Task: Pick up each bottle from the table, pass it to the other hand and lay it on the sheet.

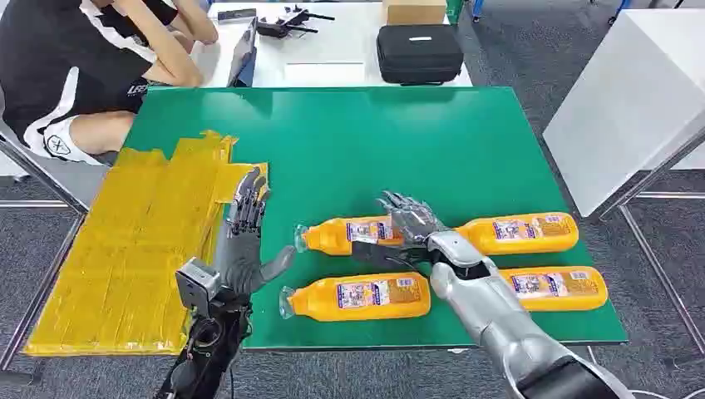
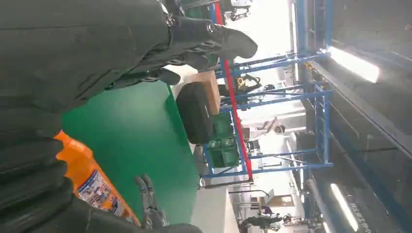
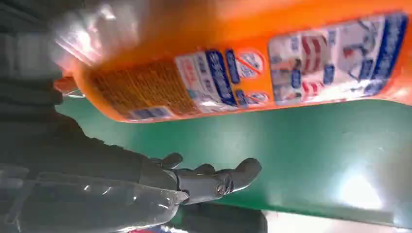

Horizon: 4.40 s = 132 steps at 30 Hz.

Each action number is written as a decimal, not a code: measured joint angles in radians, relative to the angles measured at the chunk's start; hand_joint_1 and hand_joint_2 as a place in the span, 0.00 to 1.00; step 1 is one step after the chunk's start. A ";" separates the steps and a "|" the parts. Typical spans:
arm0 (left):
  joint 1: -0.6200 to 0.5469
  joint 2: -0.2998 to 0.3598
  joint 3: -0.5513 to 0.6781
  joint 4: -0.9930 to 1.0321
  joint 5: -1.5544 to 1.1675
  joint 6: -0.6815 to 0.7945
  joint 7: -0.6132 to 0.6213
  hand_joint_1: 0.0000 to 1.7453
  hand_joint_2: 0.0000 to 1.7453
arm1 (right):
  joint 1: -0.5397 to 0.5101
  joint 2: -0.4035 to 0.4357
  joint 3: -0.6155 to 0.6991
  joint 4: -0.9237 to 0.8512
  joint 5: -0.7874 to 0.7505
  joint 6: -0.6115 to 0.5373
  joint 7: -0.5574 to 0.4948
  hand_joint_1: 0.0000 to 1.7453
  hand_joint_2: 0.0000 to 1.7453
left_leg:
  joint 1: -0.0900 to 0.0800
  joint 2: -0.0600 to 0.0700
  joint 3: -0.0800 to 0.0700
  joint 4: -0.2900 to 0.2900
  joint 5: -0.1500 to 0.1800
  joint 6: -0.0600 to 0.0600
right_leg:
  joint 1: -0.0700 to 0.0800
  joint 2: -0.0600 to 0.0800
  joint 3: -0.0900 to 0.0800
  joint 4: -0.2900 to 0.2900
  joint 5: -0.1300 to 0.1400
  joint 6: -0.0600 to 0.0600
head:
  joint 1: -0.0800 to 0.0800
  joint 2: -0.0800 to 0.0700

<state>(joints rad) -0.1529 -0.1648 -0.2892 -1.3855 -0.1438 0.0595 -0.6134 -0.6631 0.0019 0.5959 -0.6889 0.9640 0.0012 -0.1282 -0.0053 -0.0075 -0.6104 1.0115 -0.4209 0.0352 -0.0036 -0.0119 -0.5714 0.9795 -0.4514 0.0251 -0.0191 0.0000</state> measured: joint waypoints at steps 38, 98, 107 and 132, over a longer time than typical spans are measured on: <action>-0.011 -0.004 -0.023 -0.008 -0.003 0.017 -0.009 0.00 1.00 | -0.113 0.072 0.000 0.241 -0.016 0.082 0.019 0.94 1.00 | 0.000 0.000 0.004 0.000 0.000 0.000 | 0.000 0.000 0.004 0.000 0.000 0.000 | 0.000 0.000; 0.009 0.014 -0.035 -0.046 -0.014 0.042 0.019 0.00 1.00 | 0.177 0.089 -0.365 -0.242 -0.646 -0.519 -0.368 1.00 1.00 | 0.000 -0.001 -0.001 0.000 0.001 0.001 | 0.000 -0.002 0.000 0.000 0.001 0.001 | 0.000 0.000; -0.080 0.033 -0.049 -0.036 0.041 -0.087 0.211 0.00 1.00 | 0.278 0.164 -0.239 -0.353 -0.804 -0.250 -0.445 1.00 1.00 | 0.001 0.001 0.000 0.000 0.001 0.000 | 0.001 -0.001 -0.001 0.000 0.001 0.001 | 0.000 0.000; -0.123 0.035 -0.058 -0.019 0.071 -0.092 0.214 0.00 1.00 | 0.306 0.168 -0.051 -0.370 -0.832 -0.165 -0.454 1.00 1.00 | 0.000 -0.001 -0.002 0.000 0.002 0.000 | 0.000 -0.002 -0.003 0.001 0.001 0.001 | 0.000 0.000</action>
<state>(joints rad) -0.2755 -0.1293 -0.3468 -1.4042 -0.0732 -0.0328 -0.3994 -0.3568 0.1697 0.5444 -1.0586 0.1324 -0.1640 -0.5817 -0.0052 -0.0085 -0.6127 1.0115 -0.4193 0.0349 -0.0037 -0.0136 -0.5740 0.9800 -0.4506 0.0262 -0.0191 0.0000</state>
